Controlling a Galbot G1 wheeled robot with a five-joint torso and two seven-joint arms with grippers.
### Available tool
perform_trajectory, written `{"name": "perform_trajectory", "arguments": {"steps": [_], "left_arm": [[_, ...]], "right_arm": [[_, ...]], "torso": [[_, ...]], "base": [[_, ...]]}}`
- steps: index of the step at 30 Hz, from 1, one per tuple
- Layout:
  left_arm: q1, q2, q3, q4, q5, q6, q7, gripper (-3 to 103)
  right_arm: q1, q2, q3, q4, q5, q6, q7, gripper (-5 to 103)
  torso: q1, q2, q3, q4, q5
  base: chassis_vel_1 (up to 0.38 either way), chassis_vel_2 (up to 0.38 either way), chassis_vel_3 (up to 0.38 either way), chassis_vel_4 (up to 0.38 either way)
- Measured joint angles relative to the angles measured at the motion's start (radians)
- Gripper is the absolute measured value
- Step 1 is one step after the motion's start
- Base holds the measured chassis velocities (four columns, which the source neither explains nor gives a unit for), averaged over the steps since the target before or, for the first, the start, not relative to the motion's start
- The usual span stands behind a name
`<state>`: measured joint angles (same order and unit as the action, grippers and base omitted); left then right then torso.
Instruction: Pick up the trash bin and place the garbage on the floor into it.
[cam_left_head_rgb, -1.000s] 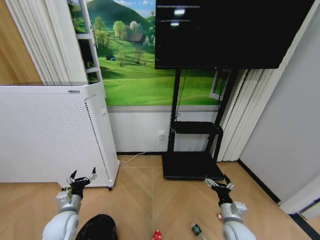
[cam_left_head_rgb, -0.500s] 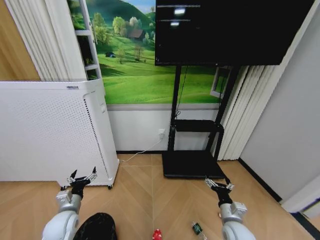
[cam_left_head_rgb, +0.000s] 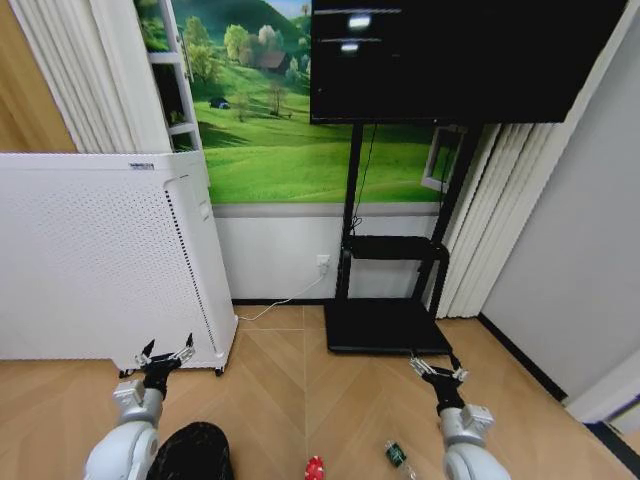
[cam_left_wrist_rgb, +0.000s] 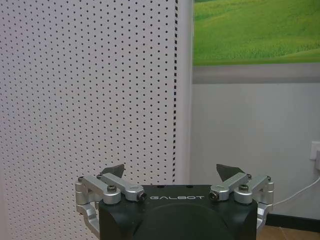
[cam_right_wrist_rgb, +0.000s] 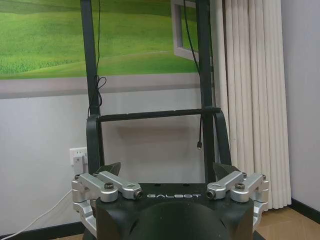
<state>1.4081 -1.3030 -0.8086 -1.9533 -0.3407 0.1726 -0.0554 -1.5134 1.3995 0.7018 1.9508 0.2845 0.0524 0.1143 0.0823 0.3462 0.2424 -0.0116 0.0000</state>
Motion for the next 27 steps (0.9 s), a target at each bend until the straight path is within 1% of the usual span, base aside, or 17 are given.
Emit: {"name": "perform_trajectory", "arguments": {"steps": [3,5,9,12,17,21,23,27], "left_arm": [[0.0,0.0,0.0,0.0,0.0,0.0,0.0,100],[-0.001,0.001,0.0,0.001,0.0,-0.001,0.001,100],[-0.001,0.002,0.0,0.001,0.0,-0.001,0.003,100],[-0.001,0.002,0.0,0.001,0.0,-0.001,0.004,100],[0.0,0.003,0.0,0.001,0.0,-0.002,0.006,100],[0.0,0.004,0.0,0.0,0.0,-0.002,0.007,100],[0.0,0.003,0.0,0.0,0.0,-0.002,0.007,100],[0.0,0.002,0.001,0.0,0.002,-0.002,0.008,100]], "right_arm": [[0.0,0.0,0.0,0.0,0.0,0.0,0.0,100],[-0.001,-0.001,0.001,0.001,0.0,0.0,0.0,100],[-0.001,-0.001,0.001,0.003,0.0,0.0,0.0,100],[-0.003,-0.001,0.001,0.005,-0.001,0.0,0.0,100],[-0.004,-0.001,0.001,0.005,-0.001,0.0,0.0,100],[-0.006,-0.001,0.001,0.007,0.001,0.0,-0.001,100],[-0.006,-0.001,0.001,0.008,0.003,0.0,-0.002,100],[-0.007,0.001,0.001,0.007,0.003,0.0,-0.004,100]], "torso": [[-0.002,-0.006,-0.004,0.0,0.0],[-0.006,-0.02,-0.014,0.0,0.0],[-0.009,-0.031,-0.022,0.0,0.0],[-0.015,-0.049,-0.035,0.0,0.0],[-0.02,-0.063,-0.043,0.0,0.0],[-0.026,-0.085,-0.059,0.0,0.0],[-0.027,-0.088,-0.062,0.0,0.0],[-0.032,-0.108,-0.076,0.0,0.0]], "base": [[0.0,0.0,0.0,0.0],[0.0,0.0,0.0,0.0],[0.0,0.0,0.0,0.0],[0.0,0.0,0.0,0.0],[0.0,0.0,0.0,0.0],[0.0,0.0,0.0,0.0],[0.0,0.0,0.0,0.0],[0.0,0.0,0.0,0.0]]}}
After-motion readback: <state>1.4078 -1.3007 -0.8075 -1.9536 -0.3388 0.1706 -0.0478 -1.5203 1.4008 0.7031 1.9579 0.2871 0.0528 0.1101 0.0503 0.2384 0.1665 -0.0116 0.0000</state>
